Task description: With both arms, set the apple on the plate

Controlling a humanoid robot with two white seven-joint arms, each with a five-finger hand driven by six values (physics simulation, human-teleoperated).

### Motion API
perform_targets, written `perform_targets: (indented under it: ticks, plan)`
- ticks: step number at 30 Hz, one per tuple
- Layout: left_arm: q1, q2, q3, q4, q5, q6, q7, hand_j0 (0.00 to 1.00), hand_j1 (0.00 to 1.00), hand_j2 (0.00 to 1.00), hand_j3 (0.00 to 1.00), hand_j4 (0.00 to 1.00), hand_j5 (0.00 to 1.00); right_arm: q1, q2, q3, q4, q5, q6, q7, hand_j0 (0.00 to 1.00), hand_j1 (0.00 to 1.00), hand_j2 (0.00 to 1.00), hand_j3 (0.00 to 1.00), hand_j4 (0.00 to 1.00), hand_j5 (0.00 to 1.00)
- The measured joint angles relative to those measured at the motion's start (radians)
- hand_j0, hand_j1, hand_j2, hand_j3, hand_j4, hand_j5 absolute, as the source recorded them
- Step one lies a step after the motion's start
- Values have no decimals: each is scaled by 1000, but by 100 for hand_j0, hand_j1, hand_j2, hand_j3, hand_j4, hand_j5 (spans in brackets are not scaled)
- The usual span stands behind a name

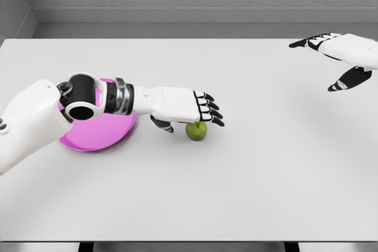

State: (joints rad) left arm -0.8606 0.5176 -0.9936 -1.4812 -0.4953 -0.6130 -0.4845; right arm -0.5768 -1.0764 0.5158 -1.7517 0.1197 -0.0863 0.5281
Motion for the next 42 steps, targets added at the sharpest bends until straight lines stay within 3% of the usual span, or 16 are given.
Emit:
perform_targets:
  ticks: [11,28,32,35,39,42]
  plan:
    - [-2,-31,-8,14,-54,0,-82,100,100,100,100,100,100,0,1,1,1,0,0,0,100,100,100,100,100,100]
    - [-18,-77,-13,71,-79,0,-105,100,100,100,100,100,100,0,2,1,0,0,0,0,100,100,100,100,100,100]
    - [-18,-81,-20,75,-81,0,-121,92,92,92,92,92,92,0,2,1,0,0,0,0,100,100,100,100,100,100]
    - [-18,-84,-22,75,-81,0,-124,73,73,73,73,73,73,2,2,2,0,0,0,0,100,100,100,100,100,100]
    - [-17,-86,-23,74,-81,0,-126,61,61,61,61,61,61,2,2,3,0,0,0,0,100,100,100,100,100,100]
    - [-14,-86,-23,73,-79,0,-126,58,58,58,58,58,58,2,2,3,0,0,0,0,100,100,100,100,100,100]
